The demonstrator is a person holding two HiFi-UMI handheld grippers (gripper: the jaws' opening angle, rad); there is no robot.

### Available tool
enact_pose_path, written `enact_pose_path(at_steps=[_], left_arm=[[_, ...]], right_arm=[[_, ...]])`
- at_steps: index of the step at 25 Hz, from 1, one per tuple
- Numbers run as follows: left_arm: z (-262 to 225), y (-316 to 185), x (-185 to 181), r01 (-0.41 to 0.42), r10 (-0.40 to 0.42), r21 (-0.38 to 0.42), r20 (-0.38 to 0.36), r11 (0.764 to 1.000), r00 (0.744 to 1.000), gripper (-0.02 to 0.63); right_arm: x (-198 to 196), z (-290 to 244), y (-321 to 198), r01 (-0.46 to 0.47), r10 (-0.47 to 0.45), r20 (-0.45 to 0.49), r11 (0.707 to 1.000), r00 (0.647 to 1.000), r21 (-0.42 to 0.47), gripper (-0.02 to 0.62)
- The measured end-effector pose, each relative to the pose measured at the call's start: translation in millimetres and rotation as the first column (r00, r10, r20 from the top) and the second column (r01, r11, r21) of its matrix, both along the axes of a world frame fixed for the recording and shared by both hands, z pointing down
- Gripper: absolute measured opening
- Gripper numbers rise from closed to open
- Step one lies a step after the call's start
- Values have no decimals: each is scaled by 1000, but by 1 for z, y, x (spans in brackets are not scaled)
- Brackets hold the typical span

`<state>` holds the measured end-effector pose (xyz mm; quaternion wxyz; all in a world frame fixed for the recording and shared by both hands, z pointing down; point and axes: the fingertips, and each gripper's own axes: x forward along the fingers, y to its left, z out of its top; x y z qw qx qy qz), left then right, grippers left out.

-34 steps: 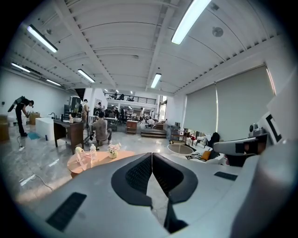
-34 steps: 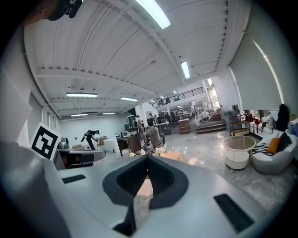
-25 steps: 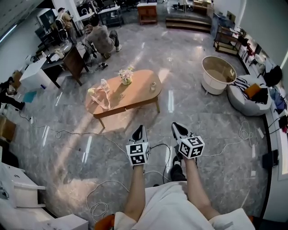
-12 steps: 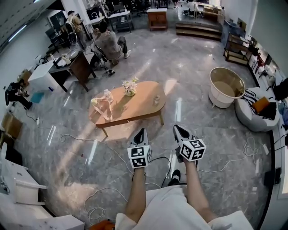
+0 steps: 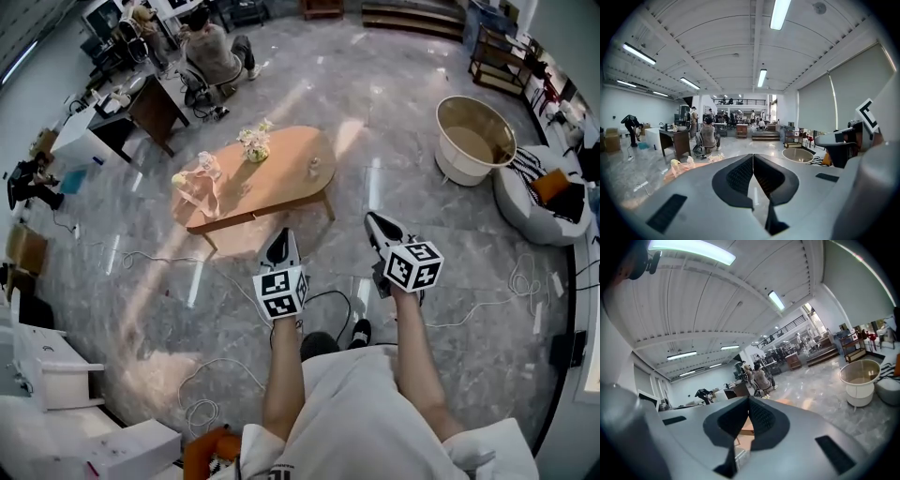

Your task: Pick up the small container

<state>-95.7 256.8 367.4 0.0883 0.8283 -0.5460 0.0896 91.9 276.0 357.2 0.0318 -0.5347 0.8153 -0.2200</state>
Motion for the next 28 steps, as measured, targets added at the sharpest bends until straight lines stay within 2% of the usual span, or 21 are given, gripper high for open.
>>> enact_pose_path(at_steps=[5,9,16,22,28], left_arm=[[14,4,-9,41,-40,-45,40,998,998,9],[14,2,-22,90,-89,-48,31,995,996,9],[26,-15,-19,106,-105,-64,19,992,994,9],[20,-54,-22,97,-94,-72,42,993,995,9],[26,-106,-19,85,-83,-89,23,992,996,9]], right_arm=[[18,22,-4,5,-2,48,998,999,-62,67],[22,25,-10,15,-11,65,998,998,-67,69],[20,31,-26,45,-41,55,996,998,-74,68],[12,37,-54,51,-46,53,993,998,-107,67],[4,47,-97,63,-59,31,989,998,-134,69]])
